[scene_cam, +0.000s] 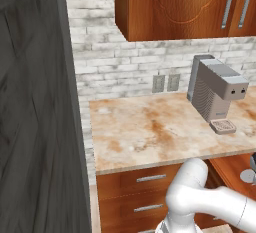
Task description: Take the pizza cutter from the drawer on the right and place it on the dining counter for cutting.
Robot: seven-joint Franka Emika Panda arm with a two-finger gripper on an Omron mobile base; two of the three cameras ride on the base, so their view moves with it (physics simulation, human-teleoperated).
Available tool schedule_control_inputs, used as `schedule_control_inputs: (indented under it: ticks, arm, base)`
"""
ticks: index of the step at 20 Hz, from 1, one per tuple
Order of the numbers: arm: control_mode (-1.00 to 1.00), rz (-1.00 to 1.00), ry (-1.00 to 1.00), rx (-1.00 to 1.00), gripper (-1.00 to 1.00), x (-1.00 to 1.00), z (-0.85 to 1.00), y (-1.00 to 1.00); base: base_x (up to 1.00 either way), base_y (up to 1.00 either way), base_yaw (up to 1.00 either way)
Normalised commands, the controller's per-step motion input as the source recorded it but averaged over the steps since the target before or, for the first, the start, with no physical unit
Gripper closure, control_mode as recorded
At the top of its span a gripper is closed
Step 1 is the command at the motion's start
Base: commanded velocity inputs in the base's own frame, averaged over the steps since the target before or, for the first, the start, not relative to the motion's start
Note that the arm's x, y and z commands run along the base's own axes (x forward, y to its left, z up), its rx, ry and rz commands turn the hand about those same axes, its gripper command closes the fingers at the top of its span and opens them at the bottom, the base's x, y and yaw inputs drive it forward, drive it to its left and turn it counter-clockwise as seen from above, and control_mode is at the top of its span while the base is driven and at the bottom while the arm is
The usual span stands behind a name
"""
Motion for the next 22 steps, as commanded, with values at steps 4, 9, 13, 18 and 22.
schedule_control_inputs:
  ticks: [4,9,13,18,22]
  arm:
    - [-1.00,0.02,-0.03,0.00,-1.00,0.00,-0.12,0.00]
    - [-1.00,0.03,-0.01,0.00,-1.00,0.00,-0.09,0.00]
    - [-1.00,0.01,0.00,0.00,1.00,0.00,0.00,0.00]
    - [-1.00,0.01,0.01,0.00,1.00,0.00,0.00,0.00]
    - [-1.00,0.00,0.00,0.00,1.00,-0.01,0.00,0.00]
  base:
    - [0.00,0.00,0.00]
    - [0.00,0.00,0.00]
    - [0.00,0.00,0.00]
    - [0.00,0.00,0.00]
    - [0.00,0.00,0.00]
